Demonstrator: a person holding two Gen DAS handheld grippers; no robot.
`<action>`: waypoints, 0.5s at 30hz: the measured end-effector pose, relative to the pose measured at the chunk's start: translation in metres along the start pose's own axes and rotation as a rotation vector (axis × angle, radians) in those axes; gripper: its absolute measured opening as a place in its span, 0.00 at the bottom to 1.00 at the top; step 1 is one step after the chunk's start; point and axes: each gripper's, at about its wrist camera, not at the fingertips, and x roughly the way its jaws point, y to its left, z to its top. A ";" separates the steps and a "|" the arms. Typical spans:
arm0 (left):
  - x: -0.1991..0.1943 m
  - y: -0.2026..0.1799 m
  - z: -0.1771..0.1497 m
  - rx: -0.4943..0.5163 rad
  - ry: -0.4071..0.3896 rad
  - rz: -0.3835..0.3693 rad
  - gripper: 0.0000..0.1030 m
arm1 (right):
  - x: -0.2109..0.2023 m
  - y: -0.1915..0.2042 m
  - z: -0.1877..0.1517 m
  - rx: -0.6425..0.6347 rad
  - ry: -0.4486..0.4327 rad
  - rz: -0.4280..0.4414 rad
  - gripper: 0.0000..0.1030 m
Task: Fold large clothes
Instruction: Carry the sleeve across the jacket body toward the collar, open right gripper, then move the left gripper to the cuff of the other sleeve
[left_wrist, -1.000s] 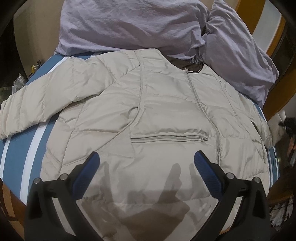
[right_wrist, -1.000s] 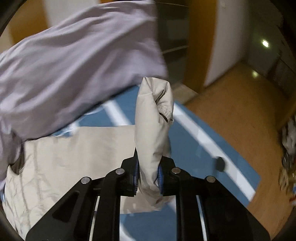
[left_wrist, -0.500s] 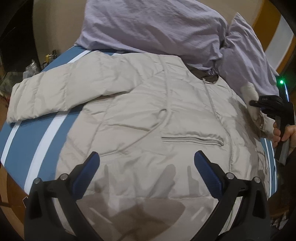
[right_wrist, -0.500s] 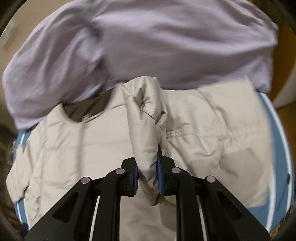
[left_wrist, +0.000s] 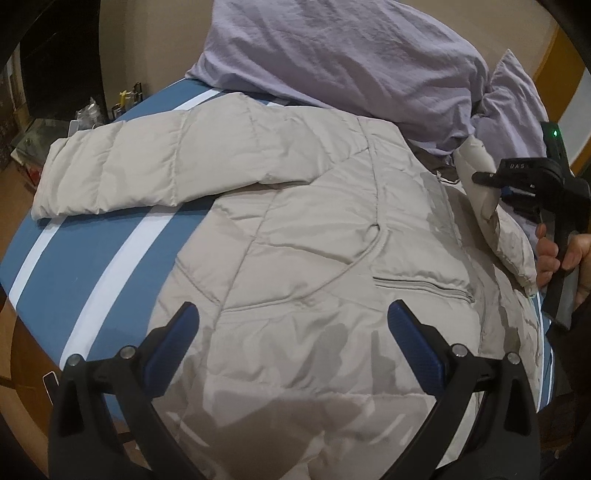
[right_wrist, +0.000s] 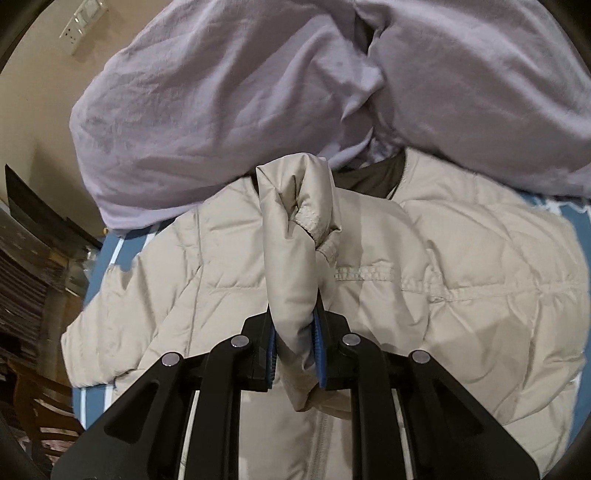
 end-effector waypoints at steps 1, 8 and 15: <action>0.001 0.000 0.000 -0.001 0.001 0.001 0.98 | 0.006 -0.002 -0.003 -0.003 0.016 -0.005 0.16; 0.001 -0.001 0.004 0.010 -0.002 0.002 0.98 | 0.030 -0.001 -0.023 -0.028 0.107 -0.005 0.43; -0.002 0.010 0.012 -0.013 -0.027 0.029 0.98 | -0.002 -0.014 -0.004 -0.002 -0.033 -0.083 0.59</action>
